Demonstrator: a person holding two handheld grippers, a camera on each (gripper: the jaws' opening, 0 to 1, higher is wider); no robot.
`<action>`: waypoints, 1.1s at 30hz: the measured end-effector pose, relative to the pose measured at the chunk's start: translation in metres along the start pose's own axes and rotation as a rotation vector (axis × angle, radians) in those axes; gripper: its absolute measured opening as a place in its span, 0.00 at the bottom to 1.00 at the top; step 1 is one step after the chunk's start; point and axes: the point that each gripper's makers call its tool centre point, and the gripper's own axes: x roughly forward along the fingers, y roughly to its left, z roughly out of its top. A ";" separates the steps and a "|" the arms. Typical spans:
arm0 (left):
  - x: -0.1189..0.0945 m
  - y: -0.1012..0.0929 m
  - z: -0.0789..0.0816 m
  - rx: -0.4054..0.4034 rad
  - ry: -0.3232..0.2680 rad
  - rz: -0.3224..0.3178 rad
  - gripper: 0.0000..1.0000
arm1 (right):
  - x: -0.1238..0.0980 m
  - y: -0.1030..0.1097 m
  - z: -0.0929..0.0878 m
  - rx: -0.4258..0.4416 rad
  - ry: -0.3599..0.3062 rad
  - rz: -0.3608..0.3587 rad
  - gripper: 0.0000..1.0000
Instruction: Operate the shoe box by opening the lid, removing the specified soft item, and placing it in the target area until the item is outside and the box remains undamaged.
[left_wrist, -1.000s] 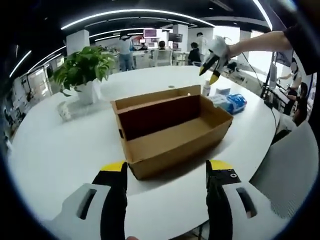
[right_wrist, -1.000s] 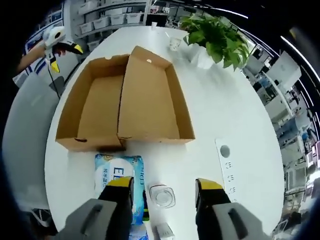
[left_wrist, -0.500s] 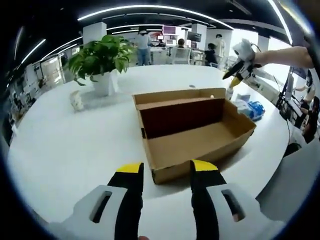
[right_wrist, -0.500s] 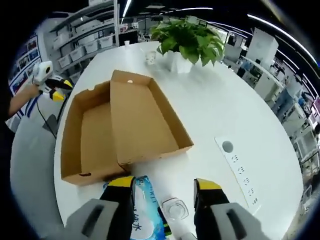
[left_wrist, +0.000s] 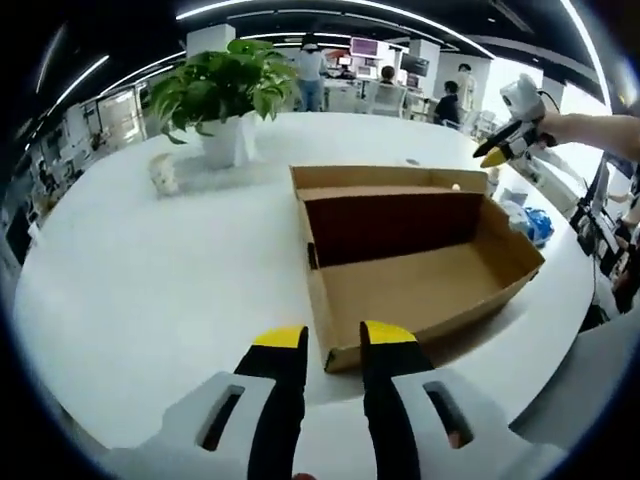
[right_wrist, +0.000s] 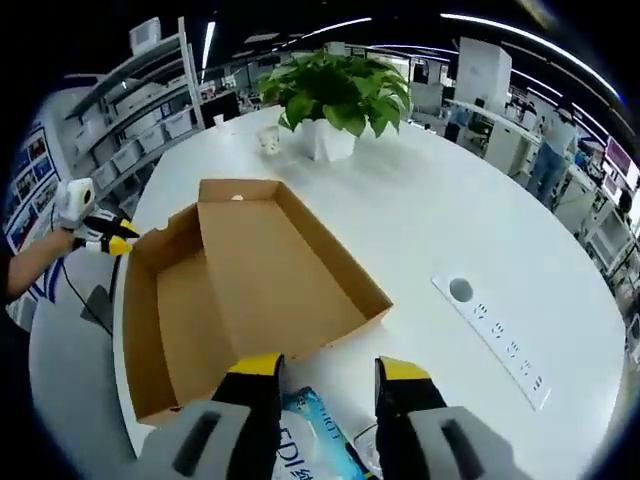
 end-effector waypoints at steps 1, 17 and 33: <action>0.001 0.001 -0.001 -0.004 0.005 0.003 0.18 | 0.000 0.000 0.000 0.010 0.000 0.001 0.33; 0.010 0.006 -0.009 -0.218 0.019 0.037 0.05 | 0.027 0.008 0.002 0.184 -0.005 -0.020 0.27; 0.011 0.009 -0.009 -0.268 0.017 0.085 0.03 | 0.043 -0.005 -0.008 0.385 0.015 -0.102 0.17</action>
